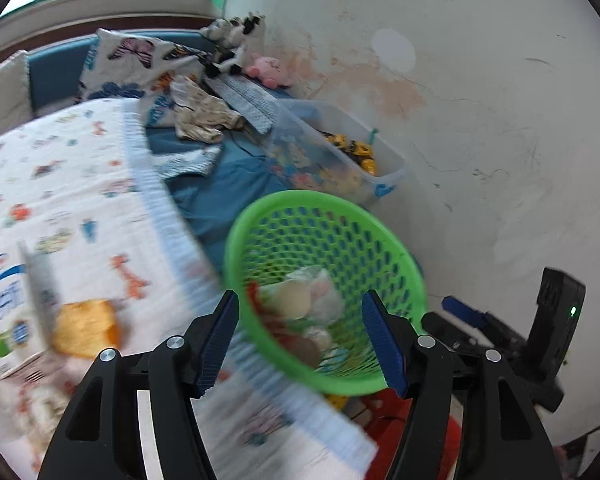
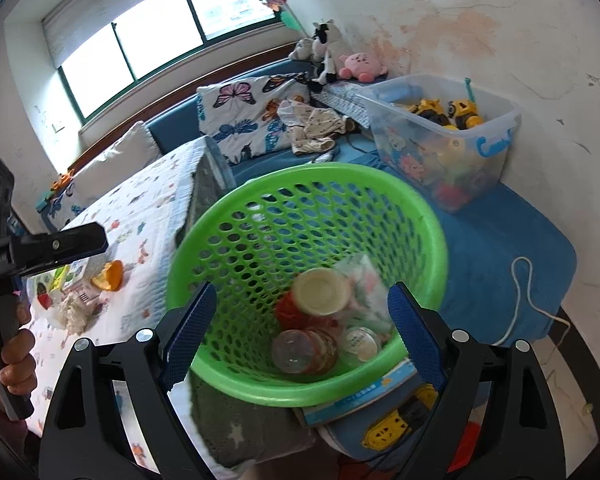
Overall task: Collect trash
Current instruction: 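Drop the clear bag into the basket with the right tool while the left drops the paper cup, then grasp the crumpled tissue with the right tool while the left grasps the clear lid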
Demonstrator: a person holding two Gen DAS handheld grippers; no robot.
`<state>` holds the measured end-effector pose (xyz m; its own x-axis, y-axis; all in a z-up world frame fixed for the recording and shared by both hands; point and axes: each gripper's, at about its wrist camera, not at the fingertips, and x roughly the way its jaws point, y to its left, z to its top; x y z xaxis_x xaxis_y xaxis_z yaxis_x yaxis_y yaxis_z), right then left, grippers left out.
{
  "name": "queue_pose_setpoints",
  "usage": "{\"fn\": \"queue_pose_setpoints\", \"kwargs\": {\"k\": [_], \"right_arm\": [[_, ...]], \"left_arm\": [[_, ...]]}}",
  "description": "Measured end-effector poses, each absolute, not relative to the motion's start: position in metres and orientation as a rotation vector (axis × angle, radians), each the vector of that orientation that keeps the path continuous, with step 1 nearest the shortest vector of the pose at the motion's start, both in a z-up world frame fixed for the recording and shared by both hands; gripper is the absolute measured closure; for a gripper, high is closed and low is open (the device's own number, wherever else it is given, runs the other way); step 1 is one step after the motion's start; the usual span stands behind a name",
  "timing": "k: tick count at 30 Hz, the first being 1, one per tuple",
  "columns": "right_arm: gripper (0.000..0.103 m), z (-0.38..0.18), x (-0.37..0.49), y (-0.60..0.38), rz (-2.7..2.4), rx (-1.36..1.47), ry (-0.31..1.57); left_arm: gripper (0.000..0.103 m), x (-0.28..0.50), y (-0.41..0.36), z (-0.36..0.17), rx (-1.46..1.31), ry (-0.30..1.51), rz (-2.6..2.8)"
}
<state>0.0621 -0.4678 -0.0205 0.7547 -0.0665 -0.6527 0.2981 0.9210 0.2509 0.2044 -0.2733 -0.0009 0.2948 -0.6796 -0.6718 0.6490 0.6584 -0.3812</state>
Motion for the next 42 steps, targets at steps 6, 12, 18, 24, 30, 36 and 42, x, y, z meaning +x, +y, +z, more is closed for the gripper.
{"fn": "queue_pose_setpoints", "kwargs": {"k": [6, 12, 18, 24, 30, 36, 42], "right_arm": [[0.016, -0.016, 0.073, -0.439, -0.143, 0.325, 0.695], [0.016, -0.013, 0.086, -0.408, -0.083, 0.298, 0.706], [0.016, -0.014, 0.105, -0.374, -0.009, 0.268, 0.726], [0.016, -0.016, 0.12, -0.346, 0.066, 0.25, 0.74], [0.016, -0.019, 0.132, -0.313, 0.136, 0.227, 0.761], [0.016, -0.023, 0.142, -0.286, 0.184, 0.2, 0.785], [0.016, -0.027, 0.15, -0.267, 0.212, 0.181, 0.805]], "left_arm": [[0.042, 0.195, -0.222, -0.003, -0.045, 0.894, -0.792], [0.042, 0.19, -0.162, -0.01, -0.079, 0.893, -0.683], [0.042, 0.185, -0.109, -0.009, -0.099, 0.861, -0.572], [0.042, 0.18, -0.058, -0.003, -0.123, 0.816, -0.479], [0.042, 0.189, -0.022, -0.007, -0.142, 0.795, -0.382], [0.042, 0.208, -0.013, -0.017, -0.138, 0.811, -0.353], [0.042, 0.224, -0.016, -0.025, -0.126, 0.828, -0.354]]}}
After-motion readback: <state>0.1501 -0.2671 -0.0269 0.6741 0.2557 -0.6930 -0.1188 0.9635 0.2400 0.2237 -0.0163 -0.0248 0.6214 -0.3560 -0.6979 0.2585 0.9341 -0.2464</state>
